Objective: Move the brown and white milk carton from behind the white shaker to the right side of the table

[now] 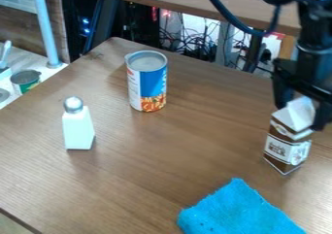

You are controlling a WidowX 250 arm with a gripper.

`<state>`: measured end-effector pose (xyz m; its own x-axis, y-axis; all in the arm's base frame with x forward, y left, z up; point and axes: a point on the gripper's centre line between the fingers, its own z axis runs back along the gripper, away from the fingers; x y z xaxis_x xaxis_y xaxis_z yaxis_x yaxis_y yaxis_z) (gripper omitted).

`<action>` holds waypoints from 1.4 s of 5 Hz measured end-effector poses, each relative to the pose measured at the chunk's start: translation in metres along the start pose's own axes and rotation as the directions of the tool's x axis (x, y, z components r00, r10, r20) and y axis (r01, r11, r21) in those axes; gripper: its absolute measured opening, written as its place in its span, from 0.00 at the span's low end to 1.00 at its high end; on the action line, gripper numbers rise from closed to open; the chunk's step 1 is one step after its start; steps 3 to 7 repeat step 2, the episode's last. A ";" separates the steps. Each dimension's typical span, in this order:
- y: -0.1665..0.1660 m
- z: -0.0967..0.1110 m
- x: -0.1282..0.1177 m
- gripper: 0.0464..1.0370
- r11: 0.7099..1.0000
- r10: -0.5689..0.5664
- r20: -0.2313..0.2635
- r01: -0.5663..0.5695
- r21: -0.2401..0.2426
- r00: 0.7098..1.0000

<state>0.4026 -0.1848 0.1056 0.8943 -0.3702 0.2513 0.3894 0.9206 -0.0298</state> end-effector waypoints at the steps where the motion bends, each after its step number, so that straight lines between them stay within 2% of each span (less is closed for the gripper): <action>1: 0.012 0.029 -0.001 0.97 0.999 0.034 0.052 -0.034 -0.012 0.998; 2: 0.016 0.068 -0.004 0.97 0.997 0.065 0.101 -0.060 -0.050 0.993; 7: 0.016 0.068 -0.004 0.97 0.997 0.065 0.101 -0.060 -0.050 0.993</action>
